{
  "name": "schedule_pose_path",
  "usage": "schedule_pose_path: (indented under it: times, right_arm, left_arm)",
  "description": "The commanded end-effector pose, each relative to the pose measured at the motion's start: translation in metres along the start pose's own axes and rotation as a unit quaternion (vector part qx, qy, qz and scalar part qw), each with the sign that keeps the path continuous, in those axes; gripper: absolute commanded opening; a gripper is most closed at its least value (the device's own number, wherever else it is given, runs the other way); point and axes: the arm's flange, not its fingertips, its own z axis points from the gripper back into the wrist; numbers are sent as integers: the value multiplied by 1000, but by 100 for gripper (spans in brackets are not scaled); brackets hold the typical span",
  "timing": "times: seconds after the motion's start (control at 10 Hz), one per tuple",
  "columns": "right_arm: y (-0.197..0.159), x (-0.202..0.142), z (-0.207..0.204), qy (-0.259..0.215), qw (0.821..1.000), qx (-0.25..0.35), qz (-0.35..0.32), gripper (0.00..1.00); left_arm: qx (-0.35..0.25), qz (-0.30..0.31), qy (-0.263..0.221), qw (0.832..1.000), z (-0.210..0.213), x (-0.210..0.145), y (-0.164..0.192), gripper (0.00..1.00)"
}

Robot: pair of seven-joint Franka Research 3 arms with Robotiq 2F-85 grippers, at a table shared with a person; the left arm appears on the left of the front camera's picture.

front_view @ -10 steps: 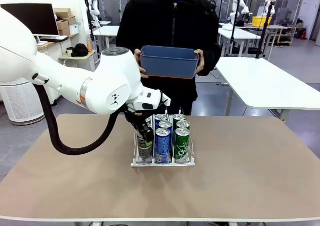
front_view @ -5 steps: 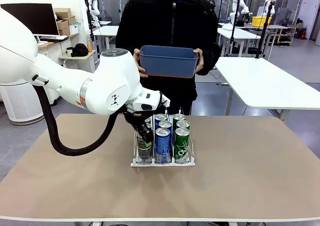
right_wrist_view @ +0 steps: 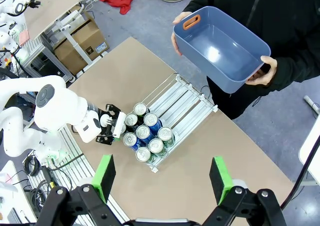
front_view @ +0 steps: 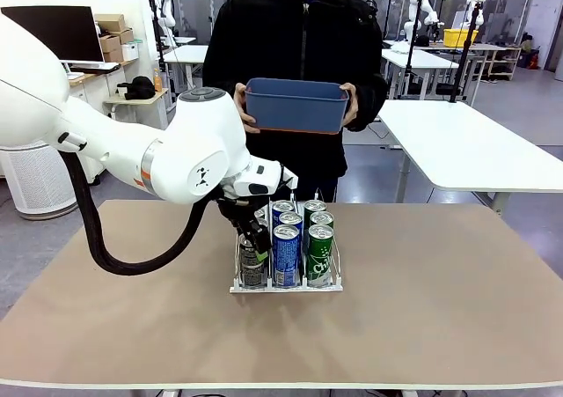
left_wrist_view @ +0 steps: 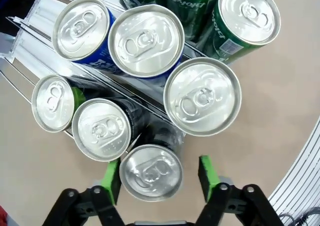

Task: Fill the beverage cans into the dispenser.
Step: Place the picked Pepsi coke in the line of the Automatic Can Dispenser with the same cans.

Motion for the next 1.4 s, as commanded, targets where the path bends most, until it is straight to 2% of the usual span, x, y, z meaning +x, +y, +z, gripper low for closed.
schedule_pose_path:
  times: [0.0,0.1,0.4,1.3]
  right_arm:
    - [0,-1,0,-1,1000,4,1,100]
    - [0,-1,0,-1,1000,4,1,100]
    - [0,-1,0,-1,1000,4,1,100]
    - [0,-1,0,-1,1000,4,1,100]
  left_arm:
    - [21,20,-7,1000,20,-6,-3,97]
    - [29,21,-16,999,34,-7,-10,100]
    - [44,27,-35,998,58,-8,-26,100]
    - [36,21,-45,998,65,1,-24,100]
